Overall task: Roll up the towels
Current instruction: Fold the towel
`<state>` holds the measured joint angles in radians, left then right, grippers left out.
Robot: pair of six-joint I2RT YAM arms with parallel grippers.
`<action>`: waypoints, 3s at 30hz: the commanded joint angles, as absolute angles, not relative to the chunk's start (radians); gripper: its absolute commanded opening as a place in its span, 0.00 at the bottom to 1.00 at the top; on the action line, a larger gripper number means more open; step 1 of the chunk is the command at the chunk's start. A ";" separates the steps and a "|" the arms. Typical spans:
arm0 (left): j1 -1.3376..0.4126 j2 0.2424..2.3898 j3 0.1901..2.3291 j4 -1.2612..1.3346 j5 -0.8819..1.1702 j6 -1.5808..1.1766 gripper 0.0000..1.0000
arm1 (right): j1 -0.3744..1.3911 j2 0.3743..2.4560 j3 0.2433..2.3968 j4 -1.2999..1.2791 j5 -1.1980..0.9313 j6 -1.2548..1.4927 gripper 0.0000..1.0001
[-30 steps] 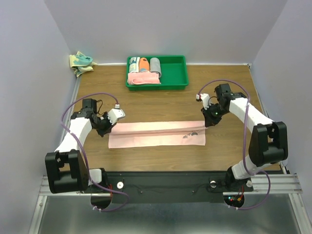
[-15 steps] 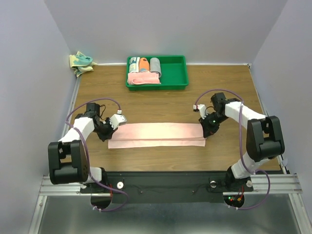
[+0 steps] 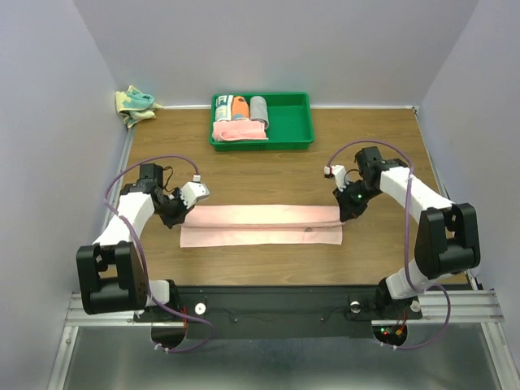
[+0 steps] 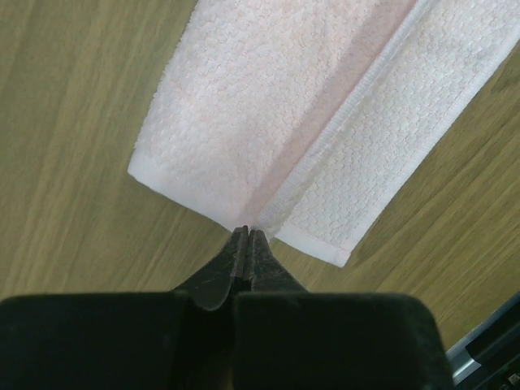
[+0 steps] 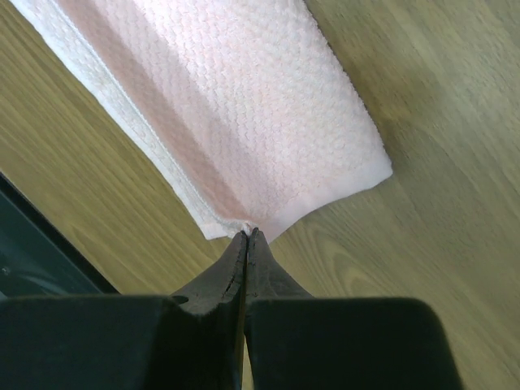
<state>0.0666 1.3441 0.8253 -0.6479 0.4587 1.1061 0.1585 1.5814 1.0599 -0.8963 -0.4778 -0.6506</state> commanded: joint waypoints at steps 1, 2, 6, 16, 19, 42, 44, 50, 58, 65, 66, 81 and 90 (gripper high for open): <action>0.067 1.261 0.845 -0.741 0.468 1.134 0.00 | 0.161 1.510 1.075 -0.954 -0.462 -0.658 0.00; 0.067 1.252 0.838 -0.744 0.463 1.137 0.00 | 0.161 1.503 1.069 -0.954 -0.460 -0.661 0.01; 0.067 1.207 0.804 -0.781 0.443 1.170 0.00 | 0.161 1.489 1.036 -0.953 -0.453 -0.669 0.01; 0.067 1.264 0.701 -0.739 0.403 1.197 0.00 | 0.161 1.583 0.986 -0.896 -0.492 -0.663 0.01; 0.066 1.290 0.686 -0.697 0.390 1.186 0.00 | 0.164 1.606 0.988 -0.884 -0.500 -0.658 0.01; 0.066 1.252 0.876 -0.698 0.505 0.990 0.41 | 0.193 1.634 1.229 -0.985 -0.560 -0.577 0.31; 0.063 1.288 0.864 -0.658 0.492 0.944 0.36 | 0.224 1.657 1.195 -0.947 -0.520 -0.543 0.30; 0.051 1.423 0.847 -0.571 0.414 0.859 0.22 | 0.279 1.741 1.140 -0.835 -0.411 -0.492 0.29; -0.035 1.549 0.868 -0.358 0.281 0.701 0.04 | 0.363 1.770 1.017 -0.830 -0.354 -0.495 0.24; -0.048 1.876 1.245 -0.337 0.268 0.565 0.01 | 0.474 1.798 0.982 -0.784 -0.275 -0.453 0.24; -0.048 1.897 1.277 -0.350 0.276 0.555 0.01 | 0.472 1.802 0.988 -0.769 -0.255 -0.448 0.24; -0.044 1.760 1.077 -0.350 0.239 0.512 0.01 | 0.273 1.927 1.247 -0.750 -0.035 -0.537 0.24; -0.044 1.599 1.049 -0.390 0.362 0.434 0.21 | 0.215 1.815 1.373 -0.824 -0.144 -0.419 0.49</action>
<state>-0.0502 1.7039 1.0527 -0.3595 0.3000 0.4767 0.2699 1.8988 1.3197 -0.8539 -0.1364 -0.4694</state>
